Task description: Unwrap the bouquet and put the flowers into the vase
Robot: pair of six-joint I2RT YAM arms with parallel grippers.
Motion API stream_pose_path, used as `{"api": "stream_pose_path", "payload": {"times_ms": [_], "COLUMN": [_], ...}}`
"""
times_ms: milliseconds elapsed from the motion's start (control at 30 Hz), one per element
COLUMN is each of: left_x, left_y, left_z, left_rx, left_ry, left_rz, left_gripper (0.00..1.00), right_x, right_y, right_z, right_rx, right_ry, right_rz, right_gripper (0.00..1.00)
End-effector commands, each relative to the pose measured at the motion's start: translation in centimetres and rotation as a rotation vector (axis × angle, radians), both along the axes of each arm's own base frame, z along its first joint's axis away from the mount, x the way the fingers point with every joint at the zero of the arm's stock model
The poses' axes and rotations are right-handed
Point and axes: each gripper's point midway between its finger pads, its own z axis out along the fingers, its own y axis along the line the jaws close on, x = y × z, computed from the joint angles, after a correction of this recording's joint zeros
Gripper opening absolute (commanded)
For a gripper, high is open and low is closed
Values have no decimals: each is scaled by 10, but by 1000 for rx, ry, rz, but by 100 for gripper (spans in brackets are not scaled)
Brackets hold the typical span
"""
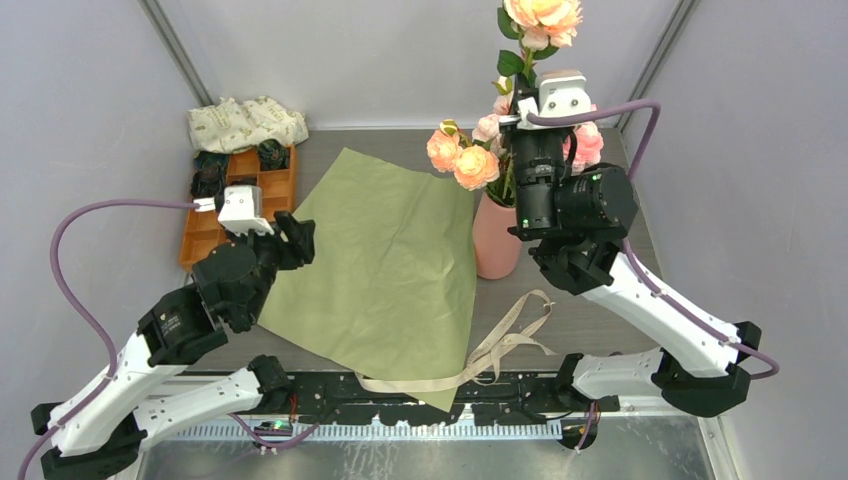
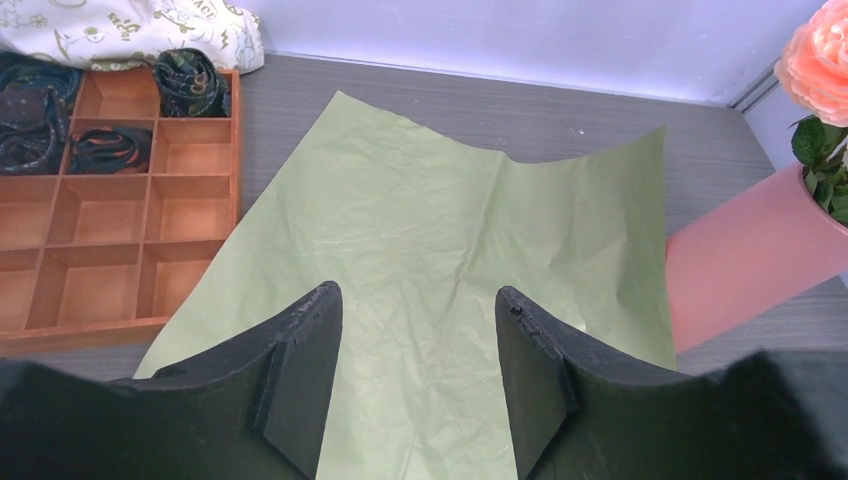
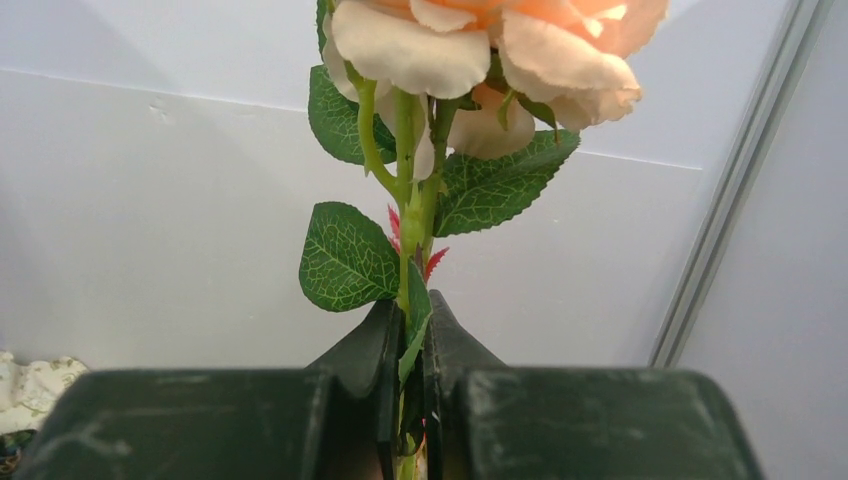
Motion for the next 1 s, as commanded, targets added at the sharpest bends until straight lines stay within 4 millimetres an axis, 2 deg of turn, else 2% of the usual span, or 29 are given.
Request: {"api": "stream_pose_path", "payload": {"times_ms": [0, 200, 367, 600, 967], "left_x": [2, 2, 3, 5, 7], "left_y": [-2, -3, -4, -10, -15], "left_z": [12, 11, 11, 7, 5], "left_rx": [-39, -38, -43, -34, -34], "left_ry": [-41, -44, -46, -35, -30], "left_rz": [1, -3, -8, -16, -23], "left_gripper": [58, 58, 58, 58, 58], "right_x": [9, 22, 23, 27, 32], "right_y": [4, 3, -4, -10, -12], "right_z": [-7, -30, -53, -104, -168], "right_rx": [51, 53, 83, 115, 135], "right_ry": [-14, 16, 49, 125, 224], "right_rz": [49, 30, 34, 15, -8], "right_gripper": [1, 1, 1, 1, 1]}}
